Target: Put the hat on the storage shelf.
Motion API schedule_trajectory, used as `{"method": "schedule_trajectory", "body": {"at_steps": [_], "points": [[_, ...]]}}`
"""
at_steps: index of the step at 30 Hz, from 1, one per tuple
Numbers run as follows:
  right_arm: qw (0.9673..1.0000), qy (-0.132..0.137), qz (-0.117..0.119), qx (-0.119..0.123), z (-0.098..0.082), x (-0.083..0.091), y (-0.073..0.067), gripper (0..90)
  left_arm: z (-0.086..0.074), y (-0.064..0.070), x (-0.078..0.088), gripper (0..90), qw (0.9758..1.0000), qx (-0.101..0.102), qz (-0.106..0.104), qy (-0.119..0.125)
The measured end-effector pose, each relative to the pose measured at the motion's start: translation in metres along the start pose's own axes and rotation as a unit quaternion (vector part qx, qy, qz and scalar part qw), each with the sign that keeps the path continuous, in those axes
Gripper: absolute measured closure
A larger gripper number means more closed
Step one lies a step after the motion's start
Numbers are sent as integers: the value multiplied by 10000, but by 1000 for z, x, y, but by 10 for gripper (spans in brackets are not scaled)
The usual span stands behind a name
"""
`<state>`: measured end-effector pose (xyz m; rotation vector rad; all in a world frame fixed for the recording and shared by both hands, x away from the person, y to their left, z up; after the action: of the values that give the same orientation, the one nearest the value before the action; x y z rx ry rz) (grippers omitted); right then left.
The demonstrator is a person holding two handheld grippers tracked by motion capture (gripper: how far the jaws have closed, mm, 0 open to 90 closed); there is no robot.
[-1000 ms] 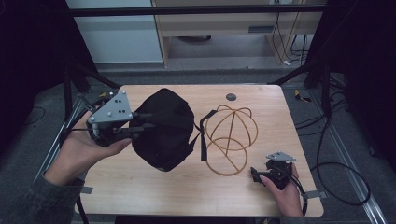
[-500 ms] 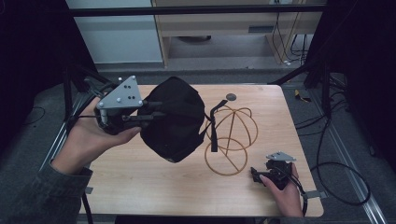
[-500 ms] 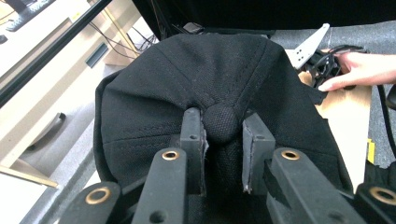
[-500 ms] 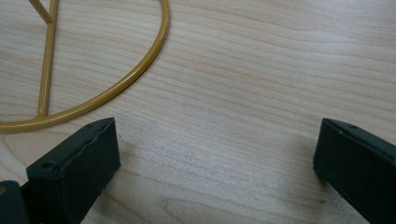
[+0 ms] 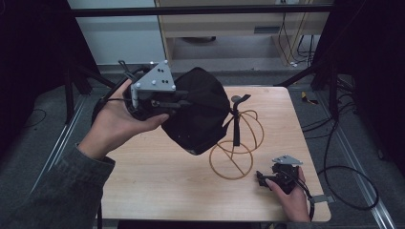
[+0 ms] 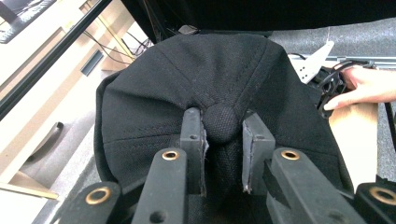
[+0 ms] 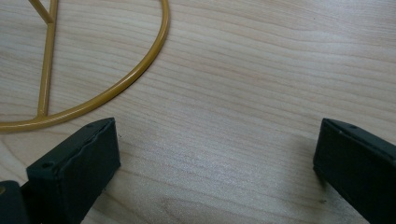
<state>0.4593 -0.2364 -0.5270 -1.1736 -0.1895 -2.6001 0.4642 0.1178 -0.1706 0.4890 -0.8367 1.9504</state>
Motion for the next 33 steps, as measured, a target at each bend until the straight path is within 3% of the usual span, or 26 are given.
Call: {"method": "schedule_trajectory", "body": {"at_steps": [16, 24, 33], "points": [[10000, 4, 4, -4, 0, 0, 0, 6, 37, -5, -33, 741, 9998, -98, -139, -104], [10000, 9, -7, 0, 0, 0, 0, 6, 52, 2, -58, 741, 9992, -199, -300, -185], [10000, 10, -3, 4, 0, 0, 0, 6, 57, 7, -82, 740, 9983, -242, -451, -284]]}}
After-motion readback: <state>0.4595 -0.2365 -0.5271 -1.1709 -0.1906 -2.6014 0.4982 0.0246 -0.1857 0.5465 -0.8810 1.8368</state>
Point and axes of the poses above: each handheld gripper's, and its own axes: x roughly backward along the jaws, z roughly out of its top, y roughly to its right, the point moved 2 cm from there along -x, roughly forward along the jaws, and after that the axes turned 5 degrees about -y, right-handed, at the moved point
